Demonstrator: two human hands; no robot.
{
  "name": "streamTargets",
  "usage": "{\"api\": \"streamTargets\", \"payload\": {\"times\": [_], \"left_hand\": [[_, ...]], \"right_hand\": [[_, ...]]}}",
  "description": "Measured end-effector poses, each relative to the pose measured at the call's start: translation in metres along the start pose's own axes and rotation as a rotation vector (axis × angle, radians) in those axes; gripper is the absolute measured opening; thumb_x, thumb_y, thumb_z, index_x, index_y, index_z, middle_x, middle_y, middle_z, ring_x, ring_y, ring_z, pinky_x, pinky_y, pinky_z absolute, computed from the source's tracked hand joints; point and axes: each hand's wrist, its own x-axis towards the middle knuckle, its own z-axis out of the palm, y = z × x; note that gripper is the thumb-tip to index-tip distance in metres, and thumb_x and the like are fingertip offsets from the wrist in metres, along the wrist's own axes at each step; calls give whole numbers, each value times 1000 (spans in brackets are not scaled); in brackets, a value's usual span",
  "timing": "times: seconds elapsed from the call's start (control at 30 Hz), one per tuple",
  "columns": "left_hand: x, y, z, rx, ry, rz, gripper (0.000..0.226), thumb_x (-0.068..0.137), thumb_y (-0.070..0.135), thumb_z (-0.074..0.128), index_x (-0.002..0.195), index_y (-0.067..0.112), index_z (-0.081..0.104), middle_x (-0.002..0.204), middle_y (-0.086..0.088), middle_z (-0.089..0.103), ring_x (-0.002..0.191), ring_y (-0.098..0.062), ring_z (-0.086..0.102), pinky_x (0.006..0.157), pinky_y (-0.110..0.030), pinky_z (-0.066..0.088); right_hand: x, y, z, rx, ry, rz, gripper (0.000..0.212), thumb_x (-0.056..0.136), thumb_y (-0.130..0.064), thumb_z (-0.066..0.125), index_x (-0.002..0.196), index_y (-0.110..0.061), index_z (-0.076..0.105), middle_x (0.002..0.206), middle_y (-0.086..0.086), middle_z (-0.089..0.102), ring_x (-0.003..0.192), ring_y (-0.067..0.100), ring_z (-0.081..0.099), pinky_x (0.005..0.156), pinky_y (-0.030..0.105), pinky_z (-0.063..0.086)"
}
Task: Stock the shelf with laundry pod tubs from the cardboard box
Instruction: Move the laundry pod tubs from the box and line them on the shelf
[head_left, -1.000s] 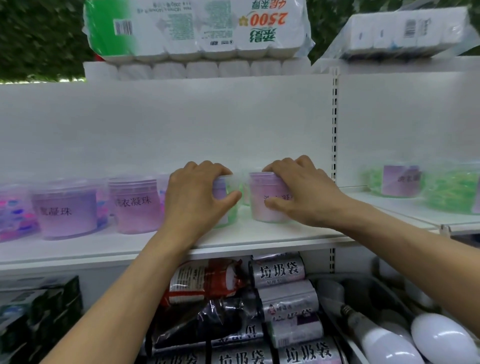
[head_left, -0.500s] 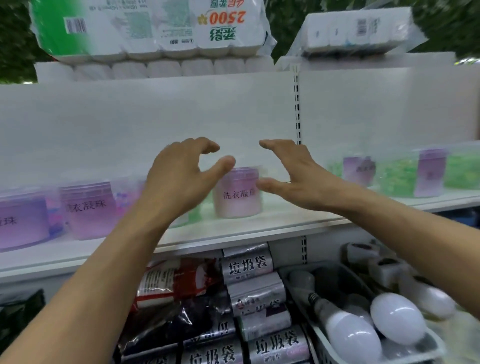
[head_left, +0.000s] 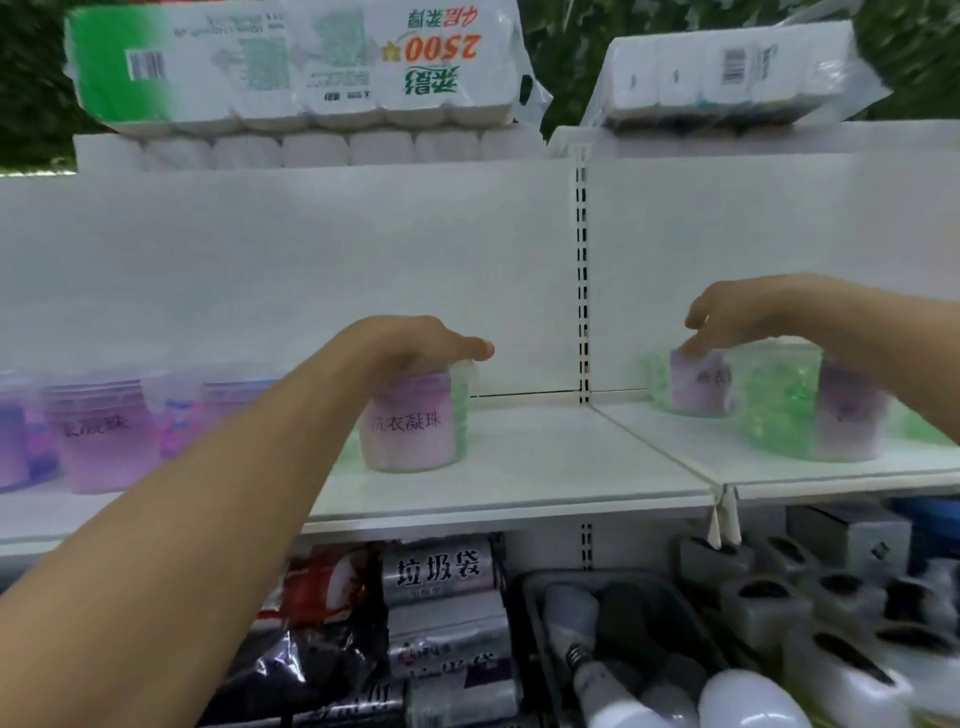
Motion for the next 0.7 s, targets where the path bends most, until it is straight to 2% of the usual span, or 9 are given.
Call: {"api": "streamTargets", "payload": {"times": [0.07, 0.1, 0.17, 0.27, 0.37, 0.43, 0.57, 0.7], "left_hand": [[1, 0, 0, 5, 18, 2, 73, 83, 72, 45, 137, 23, 47, 144, -6, 45, 123, -30, 46, 88, -38, 31], [1, 1, 0, 5, 23, -1, 73, 83, 71, 45, 137, 23, 48, 145, -6, 45, 124, -30, 46, 88, -38, 30], [3, 1, 1, -8, 14, -9, 71, 84, 70, 45, 138, 24, 47, 145, -5, 44, 125, -30, 45, 87, -38, 30], [3, 1, 1, 7, 27, -7, 70, 85, 70, 42, 138, 24, 46, 144, -4, 45, 123, -30, 46, 84, -37, 31], [7, -1, 2, 27, 34, -1, 71, 84, 71, 41, 137, 23, 47, 143, -5, 46, 122, -31, 47, 86, -38, 31], [9, -1, 2, 31, 39, 2, 71, 85, 71, 41, 136, 23, 48, 142, -5, 47, 121, -31, 47, 86, -38, 32], [9, -1, 2, 11, 39, 7, 71, 85, 71, 42, 138, 23, 47, 144, -7, 45, 122, -32, 46, 87, -39, 32], [7, 0, 2, -16, 12, 12, 72, 86, 68, 43, 141, 21, 44, 148, -8, 41, 128, -33, 43, 87, -40, 31]], "right_hand": [[4, -4, 0, -56, -64, -20, 41, 78, -29, 72, 108, -4, 63, 96, 6, 63, 84, 24, 62, 68, 26, 51], [3, -7, -1, -108, -56, -26, 35, 76, -27, 74, 100, -4, 64, 78, 3, 59, 66, 19, 57, 54, 20, 46], [2, -13, -1, -155, -5, -33, 33, 72, -22, 77, 99, -5, 67, 62, 0, 51, 50, 14, 47, 40, 16, 36], [6, -14, -2, -72, 49, -50, 34, 66, -7, 77, 99, -3, 70, 60, 1, 56, 51, 16, 49, 47, 19, 39], [8, -16, 1, -3, 98, -128, 30, 66, -5, 76, 95, -10, 73, 80, 4, 68, 75, 24, 64, 65, 30, 52], [4, -24, 4, 14, 139, -197, 28, 69, -9, 76, 96, -14, 72, 92, 4, 70, 88, 25, 66, 77, 33, 54], [-5, -56, 13, 131, 219, -335, 26, 72, -15, 74, 98, -20, 72, 97, -4, 68, 95, 17, 61, 82, 27, 48], [-2, -94, 30, 199, 307, -395, 27, 75, -20, 69, 101, -26, 69, 109, 0, 66, 101, 21, 61, 82, 29, 48]]}}
